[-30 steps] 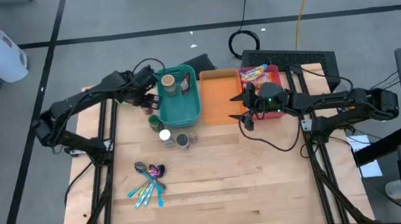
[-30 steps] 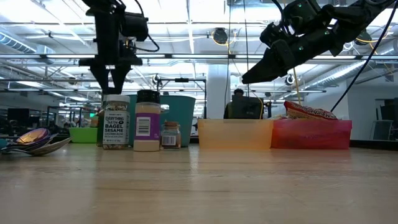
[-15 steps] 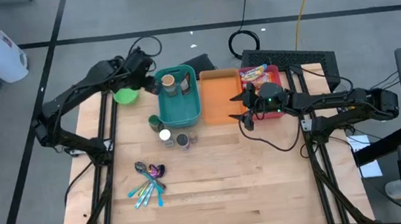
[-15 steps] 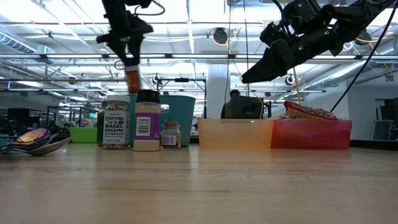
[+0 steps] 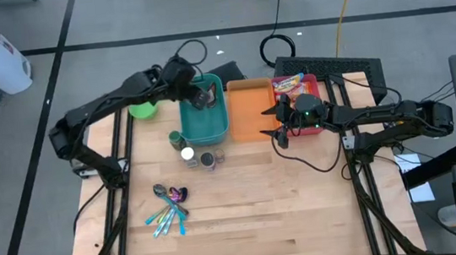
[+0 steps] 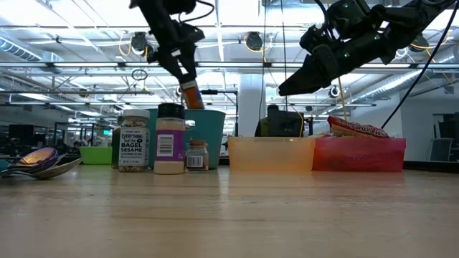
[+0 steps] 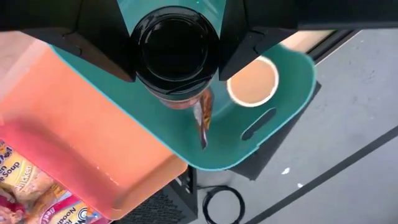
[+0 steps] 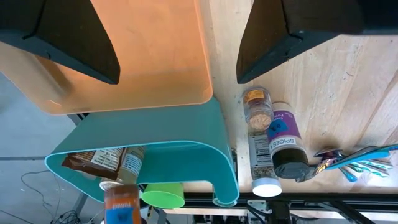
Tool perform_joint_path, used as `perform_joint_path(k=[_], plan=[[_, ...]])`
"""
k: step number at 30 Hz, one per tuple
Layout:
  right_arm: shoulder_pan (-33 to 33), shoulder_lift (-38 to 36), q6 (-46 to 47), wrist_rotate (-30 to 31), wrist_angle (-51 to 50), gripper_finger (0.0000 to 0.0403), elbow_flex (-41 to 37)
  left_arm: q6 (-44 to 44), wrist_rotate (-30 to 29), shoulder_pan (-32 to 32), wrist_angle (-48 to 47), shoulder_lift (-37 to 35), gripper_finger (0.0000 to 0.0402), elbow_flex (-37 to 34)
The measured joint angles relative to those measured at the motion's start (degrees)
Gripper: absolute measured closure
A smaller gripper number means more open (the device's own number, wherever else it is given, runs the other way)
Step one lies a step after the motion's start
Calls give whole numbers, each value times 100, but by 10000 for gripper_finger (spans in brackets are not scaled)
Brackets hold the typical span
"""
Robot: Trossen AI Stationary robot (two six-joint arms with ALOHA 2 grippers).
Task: Pick & Place Food Item
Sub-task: Put the black and orange seasoning bottle into the green bin
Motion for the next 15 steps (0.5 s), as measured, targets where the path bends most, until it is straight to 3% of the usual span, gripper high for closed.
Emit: perform_joint_path(k=[15], plan=[[-1,1,63,0,-2,85,0,149,22,-115,620,1482,195,0]])
